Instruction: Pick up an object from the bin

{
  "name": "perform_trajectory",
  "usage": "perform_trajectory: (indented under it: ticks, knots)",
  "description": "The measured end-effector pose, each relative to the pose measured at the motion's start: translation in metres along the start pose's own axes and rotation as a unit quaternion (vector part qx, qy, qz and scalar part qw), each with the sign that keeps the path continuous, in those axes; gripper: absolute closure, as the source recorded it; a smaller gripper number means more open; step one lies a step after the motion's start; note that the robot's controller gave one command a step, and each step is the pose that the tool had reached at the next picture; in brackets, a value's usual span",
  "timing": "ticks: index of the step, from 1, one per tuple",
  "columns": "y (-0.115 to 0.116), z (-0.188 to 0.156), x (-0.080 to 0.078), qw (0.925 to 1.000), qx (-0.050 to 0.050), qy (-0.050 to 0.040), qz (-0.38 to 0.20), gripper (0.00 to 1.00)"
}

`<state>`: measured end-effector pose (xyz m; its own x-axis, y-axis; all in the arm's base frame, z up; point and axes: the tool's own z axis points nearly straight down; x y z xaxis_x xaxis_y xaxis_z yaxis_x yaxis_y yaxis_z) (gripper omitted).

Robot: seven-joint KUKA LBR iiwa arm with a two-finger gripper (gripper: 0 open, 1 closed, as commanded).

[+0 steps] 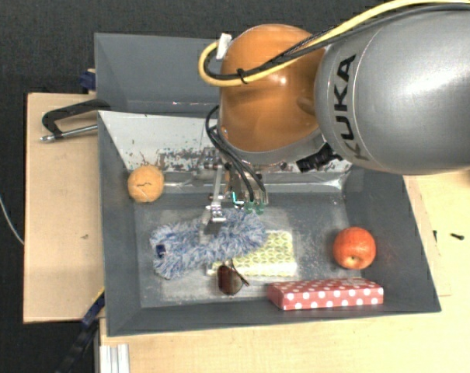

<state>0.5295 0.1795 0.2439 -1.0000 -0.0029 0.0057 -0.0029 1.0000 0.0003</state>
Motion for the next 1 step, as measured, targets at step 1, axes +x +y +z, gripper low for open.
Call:
perform_trajectory:
  ticks: [1]
  knots:
    - [-0.0012, -0.0035, -0.0019, 1.0, -0.001, -0.0038, 0.001, 0.0]
